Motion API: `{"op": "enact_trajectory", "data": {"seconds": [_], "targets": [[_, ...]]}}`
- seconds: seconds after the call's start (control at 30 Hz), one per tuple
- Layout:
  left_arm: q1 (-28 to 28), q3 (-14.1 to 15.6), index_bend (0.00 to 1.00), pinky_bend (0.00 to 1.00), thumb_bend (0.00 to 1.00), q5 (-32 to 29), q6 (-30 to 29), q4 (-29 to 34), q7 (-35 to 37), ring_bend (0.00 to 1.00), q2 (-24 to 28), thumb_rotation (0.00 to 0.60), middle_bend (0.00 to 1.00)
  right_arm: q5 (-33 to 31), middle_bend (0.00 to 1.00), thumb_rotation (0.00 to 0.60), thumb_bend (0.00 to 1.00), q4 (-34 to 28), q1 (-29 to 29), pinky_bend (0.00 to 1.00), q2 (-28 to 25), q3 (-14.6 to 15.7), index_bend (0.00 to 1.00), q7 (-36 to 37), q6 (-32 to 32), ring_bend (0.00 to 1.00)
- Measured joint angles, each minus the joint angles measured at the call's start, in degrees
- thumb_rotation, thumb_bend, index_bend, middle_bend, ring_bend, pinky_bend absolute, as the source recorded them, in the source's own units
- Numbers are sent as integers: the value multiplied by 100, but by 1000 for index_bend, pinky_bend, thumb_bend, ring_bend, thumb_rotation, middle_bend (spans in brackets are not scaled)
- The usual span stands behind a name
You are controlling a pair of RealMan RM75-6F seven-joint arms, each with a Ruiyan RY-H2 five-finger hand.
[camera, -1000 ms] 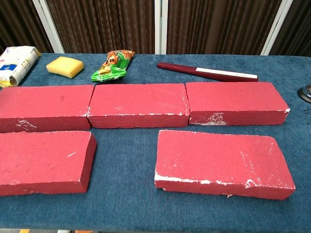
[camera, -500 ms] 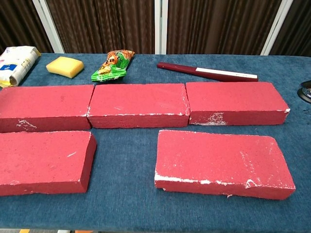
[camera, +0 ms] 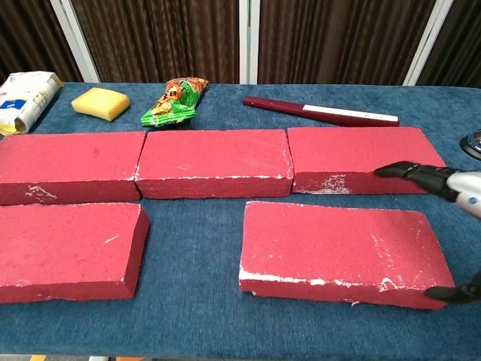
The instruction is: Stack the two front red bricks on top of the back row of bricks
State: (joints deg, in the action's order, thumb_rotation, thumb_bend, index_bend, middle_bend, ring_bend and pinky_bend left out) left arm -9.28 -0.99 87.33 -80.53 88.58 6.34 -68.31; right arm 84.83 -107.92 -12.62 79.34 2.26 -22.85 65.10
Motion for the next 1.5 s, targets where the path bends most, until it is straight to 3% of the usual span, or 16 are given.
{"op": "enact_trajectory", "data": {"seconds": [0.63,1.5], "targets": [[-9,41,0,0,0,9,63,-110,374,0,83,600,0,-1059,0,600,0,216,-251,0,1035,-121,0,-1026,-149,0],[22,48,0,0,0,48,-23,-283,608,0,103,600,0,-2057,0,600,0,140,-778,0,1154,-342,0,-1380,-260,0]]}}
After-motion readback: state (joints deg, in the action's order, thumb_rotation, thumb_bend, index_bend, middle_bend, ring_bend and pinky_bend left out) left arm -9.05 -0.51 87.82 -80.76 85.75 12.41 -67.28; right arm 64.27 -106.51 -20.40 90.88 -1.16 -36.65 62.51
